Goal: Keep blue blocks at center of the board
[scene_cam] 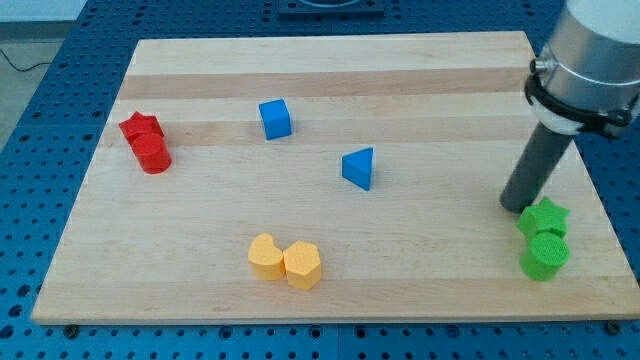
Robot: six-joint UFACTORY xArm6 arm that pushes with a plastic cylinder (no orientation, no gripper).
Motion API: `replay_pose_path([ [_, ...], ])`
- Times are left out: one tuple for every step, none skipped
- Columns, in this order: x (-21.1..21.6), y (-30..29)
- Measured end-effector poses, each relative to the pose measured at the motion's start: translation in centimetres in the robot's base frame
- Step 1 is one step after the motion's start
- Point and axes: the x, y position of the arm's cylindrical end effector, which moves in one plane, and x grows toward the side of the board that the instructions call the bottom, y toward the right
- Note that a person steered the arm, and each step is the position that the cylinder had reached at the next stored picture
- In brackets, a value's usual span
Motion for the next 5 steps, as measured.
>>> replay_pose_path([
  [-1.6,-3.7],
  [-1.6,-7.6],
  [-2.6,-11.4],
  [-4.9,-14.6],
  [-5.5,-15.4],
])
